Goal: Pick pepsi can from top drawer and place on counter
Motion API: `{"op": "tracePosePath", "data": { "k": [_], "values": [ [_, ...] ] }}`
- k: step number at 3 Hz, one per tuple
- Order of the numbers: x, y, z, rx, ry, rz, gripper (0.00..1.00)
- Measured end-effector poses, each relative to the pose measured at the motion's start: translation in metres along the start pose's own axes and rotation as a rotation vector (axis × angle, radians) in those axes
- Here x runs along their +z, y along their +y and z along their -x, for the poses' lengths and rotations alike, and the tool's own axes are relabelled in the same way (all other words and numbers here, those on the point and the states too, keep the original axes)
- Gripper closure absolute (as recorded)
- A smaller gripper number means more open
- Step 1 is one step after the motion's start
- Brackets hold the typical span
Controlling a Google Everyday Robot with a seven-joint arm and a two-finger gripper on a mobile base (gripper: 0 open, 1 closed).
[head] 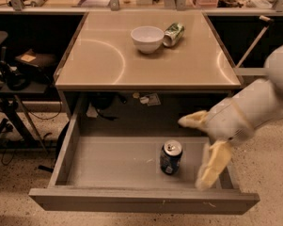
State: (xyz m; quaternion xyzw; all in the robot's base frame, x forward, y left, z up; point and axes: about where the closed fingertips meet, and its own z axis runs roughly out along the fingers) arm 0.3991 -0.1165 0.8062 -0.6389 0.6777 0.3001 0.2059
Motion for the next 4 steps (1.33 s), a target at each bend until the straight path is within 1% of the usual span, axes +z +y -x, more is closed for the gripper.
{"op": "tracePosePath", "data": {
  "k": [1,2,3,4],
  "values": [
    [0.051,0.026,0.017,0.006,-0.100,0.160,0.00],
    [0.050,0.026,0.018,0.006,-0.098,0.159,0.00],
    [0.044,-0.008,0.002,0.062,-0.194,0.066,0.00],
    [0.015,-0.069,-0.039,0.173,-0.324,-0.087,0.00]
  ]
}}
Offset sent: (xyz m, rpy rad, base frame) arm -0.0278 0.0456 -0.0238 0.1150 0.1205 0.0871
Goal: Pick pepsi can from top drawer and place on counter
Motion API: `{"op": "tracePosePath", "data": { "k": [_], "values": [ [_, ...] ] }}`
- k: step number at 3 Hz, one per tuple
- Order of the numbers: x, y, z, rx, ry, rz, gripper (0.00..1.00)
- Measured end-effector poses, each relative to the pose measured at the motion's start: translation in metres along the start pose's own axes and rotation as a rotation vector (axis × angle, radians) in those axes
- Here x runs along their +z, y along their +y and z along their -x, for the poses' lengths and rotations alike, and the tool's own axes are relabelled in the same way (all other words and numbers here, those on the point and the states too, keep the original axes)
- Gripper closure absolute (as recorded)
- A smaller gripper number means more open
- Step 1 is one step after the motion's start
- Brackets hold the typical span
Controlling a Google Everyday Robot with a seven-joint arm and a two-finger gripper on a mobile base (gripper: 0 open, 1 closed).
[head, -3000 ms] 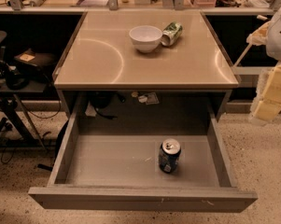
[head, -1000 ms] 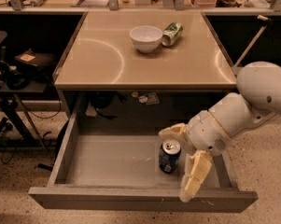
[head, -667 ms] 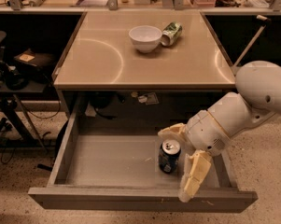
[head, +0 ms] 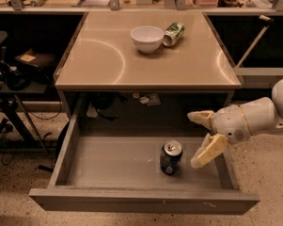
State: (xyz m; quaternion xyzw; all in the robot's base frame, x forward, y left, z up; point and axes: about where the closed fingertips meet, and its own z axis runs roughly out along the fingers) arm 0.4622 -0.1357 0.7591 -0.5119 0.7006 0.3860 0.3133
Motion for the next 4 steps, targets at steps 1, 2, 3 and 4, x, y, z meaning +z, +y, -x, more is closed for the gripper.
{"op": "tracePosePath", "data": {
  "k": [1,2,3,4],
  "values": [
    [0.000,0.000,0.000,0.000,0.000,0.000,0.00],
    [0.033,-0.005,-0.029,0.055,0.011,0.036,0.00],
    [0.075,-0.040,-0.071,0.149,0.008,0.027,0.00],
    [0.072,-0.037,-0.075,0.157,0.002,0.032,0.00]
  ]
}}
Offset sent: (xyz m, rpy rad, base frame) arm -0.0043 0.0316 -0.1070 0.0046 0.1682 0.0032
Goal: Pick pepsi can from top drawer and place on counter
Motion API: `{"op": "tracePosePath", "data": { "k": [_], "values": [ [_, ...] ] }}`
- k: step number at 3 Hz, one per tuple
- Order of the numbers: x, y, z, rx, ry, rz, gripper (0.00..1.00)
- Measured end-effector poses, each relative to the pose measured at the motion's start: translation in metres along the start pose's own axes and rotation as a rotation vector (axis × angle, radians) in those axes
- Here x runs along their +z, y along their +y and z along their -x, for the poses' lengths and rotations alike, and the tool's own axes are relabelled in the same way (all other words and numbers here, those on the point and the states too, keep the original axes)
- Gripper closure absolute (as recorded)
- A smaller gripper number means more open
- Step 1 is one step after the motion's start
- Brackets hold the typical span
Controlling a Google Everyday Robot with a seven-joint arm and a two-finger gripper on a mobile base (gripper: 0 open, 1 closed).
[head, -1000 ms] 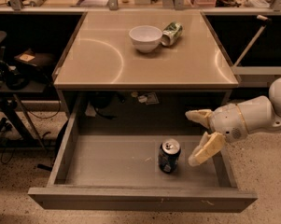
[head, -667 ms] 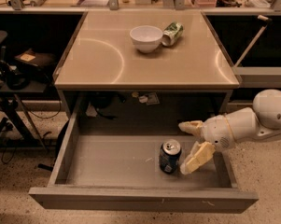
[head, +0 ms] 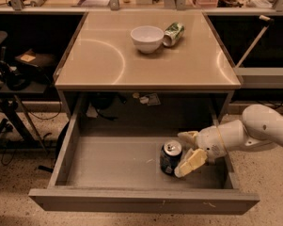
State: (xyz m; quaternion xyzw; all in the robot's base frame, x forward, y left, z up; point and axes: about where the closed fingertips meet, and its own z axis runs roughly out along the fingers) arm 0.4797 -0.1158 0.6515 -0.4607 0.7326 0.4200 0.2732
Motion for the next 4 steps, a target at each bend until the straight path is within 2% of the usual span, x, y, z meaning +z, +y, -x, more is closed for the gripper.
{"op": "tracePosePath", "data": {
  "k": [1,2,4],
  "values": [
    [0.0000,0.0000,0.0000,0.000,0.000,0.000,0.05],
    [0.0001,0.0000,0.0000,0.000,0.000,0.000,0.23],
    [0.0001,0.0000,0.0000,0.000,0.000,0.000,0.69]
  ]
}}
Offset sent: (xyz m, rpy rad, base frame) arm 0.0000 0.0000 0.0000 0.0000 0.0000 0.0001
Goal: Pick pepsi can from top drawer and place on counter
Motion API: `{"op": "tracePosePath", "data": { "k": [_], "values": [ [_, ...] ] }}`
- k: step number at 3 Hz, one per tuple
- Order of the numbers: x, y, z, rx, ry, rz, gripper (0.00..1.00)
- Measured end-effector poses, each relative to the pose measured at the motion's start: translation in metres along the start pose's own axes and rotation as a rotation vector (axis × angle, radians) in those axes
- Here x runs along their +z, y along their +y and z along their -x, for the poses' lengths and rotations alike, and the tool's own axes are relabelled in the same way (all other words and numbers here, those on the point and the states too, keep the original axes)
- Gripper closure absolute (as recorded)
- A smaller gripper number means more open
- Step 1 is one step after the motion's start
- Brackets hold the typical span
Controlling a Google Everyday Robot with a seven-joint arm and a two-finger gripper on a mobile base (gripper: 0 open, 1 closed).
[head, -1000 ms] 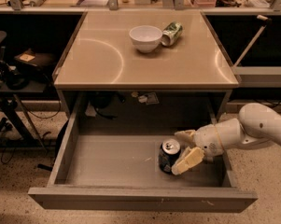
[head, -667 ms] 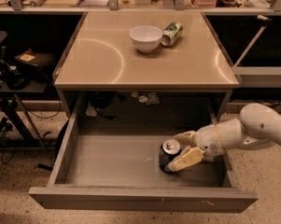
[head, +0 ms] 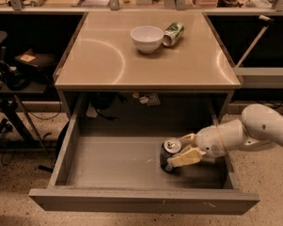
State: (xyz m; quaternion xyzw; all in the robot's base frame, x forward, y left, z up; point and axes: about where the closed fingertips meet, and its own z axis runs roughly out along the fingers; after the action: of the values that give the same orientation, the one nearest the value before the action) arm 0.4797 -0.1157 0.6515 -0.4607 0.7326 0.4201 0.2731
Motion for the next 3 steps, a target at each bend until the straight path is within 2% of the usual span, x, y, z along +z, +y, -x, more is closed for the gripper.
{"op": "tracePosePath", "data": {
  "k": [1,2,3],
  "values": [
    [0.001,0.000,0.001,0.002,-0.003,0.005,0.92],
    [-0.015,0.002,0.035,-0.025,-0.023,0.014,1.00],
    [-0.063,0.015,0.115,-0.103,-0.063,-0.005,1.00]
  ]
}}
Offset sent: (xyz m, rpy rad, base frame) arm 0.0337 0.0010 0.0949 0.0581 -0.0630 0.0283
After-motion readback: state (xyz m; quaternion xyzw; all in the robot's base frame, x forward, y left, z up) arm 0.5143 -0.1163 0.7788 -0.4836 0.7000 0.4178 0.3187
